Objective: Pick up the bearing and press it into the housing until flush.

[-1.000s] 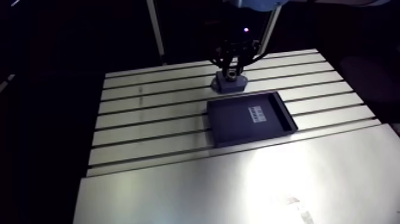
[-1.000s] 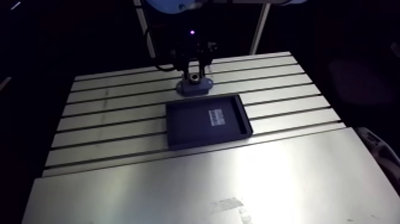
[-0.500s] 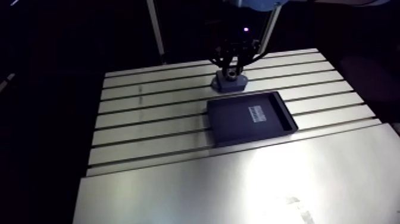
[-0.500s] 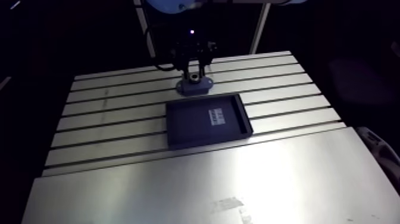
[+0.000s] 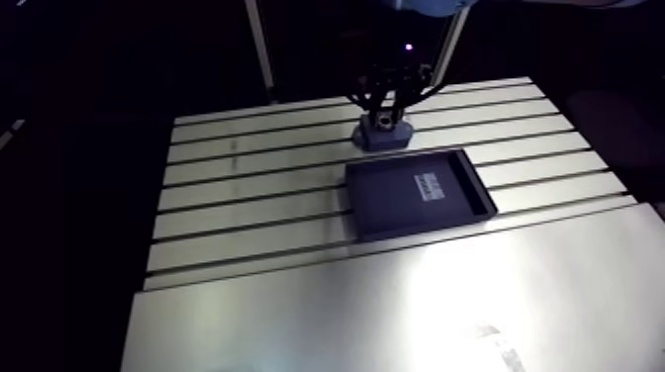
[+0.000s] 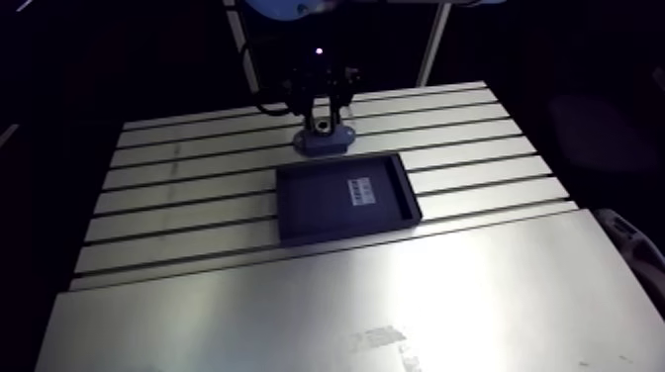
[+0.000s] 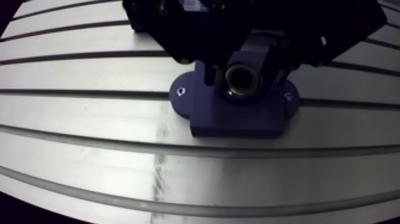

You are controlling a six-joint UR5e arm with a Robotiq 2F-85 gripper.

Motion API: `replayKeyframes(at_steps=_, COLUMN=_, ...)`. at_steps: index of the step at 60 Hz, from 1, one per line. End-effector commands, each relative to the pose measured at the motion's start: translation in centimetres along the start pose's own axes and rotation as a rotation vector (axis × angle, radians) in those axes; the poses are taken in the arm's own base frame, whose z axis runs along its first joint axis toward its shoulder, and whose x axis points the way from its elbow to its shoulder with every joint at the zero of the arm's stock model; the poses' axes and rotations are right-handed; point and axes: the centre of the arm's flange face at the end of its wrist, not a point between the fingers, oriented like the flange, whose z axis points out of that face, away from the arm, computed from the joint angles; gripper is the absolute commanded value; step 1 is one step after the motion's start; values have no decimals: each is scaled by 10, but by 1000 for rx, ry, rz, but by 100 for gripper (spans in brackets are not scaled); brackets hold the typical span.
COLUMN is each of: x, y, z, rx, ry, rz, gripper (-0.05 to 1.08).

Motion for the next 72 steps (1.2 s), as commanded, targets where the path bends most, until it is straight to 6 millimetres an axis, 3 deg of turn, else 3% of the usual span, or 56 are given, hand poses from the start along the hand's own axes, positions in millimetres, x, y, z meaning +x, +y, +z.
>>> replayKeyframes(at_steps=1, x=1, y=0, z=1, rx=1, ry=-2, rz=-1, gripper=75)
replayKeyframes(at_steps=72, x=-4, y=2, z=1, rx=-4, ry=-5, rz=2, gripper=75)
